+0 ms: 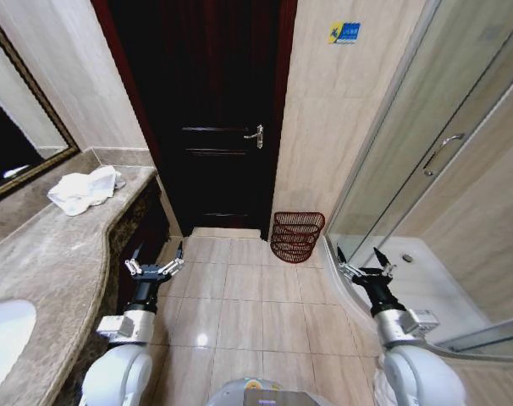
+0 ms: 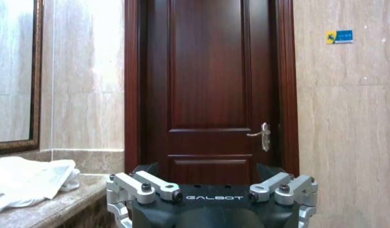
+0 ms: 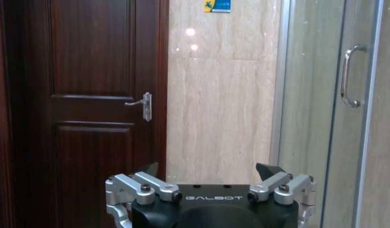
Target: Discard the used towel into the hamper.
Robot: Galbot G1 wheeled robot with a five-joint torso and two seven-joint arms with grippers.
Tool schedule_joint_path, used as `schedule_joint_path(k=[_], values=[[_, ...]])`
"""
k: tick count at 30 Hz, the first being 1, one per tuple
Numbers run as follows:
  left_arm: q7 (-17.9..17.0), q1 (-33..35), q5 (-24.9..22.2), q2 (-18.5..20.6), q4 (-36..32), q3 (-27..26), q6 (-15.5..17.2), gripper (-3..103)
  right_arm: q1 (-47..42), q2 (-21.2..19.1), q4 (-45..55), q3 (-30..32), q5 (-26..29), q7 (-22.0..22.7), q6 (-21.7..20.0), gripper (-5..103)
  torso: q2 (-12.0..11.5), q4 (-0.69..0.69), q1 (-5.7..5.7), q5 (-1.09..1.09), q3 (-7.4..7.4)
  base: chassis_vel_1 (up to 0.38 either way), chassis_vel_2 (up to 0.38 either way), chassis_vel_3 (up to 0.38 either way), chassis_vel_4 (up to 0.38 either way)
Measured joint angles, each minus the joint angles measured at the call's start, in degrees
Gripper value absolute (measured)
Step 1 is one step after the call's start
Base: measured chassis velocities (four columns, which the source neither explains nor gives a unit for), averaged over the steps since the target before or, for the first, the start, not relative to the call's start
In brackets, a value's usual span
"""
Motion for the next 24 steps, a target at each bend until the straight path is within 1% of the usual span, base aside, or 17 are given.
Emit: schedule_joint_path(k=[19, 24], values=[[0.5, 0.2, -0.1, -0.2, 0.1, 0.1, -0.2, 100, -0.2, 0.0, 0.3, 0.4, 0.0, -0.4, 0.3, 100, 0.0, 0.00, 0.00, 0.00, 0.00, 0.000, 0.000, 0.000, 0.000], [0.5, 0.5, -0.3, -0.1, 0.1, -0.3, -0.8, 100, -0.3, 0.2, 0.2, 0.0, -0.1, -0.5, 0.5, 100, 0.0, 0.00, 0.00, 0.00, 0.00, -0.030, 0.030, 0.030, -0.041]])
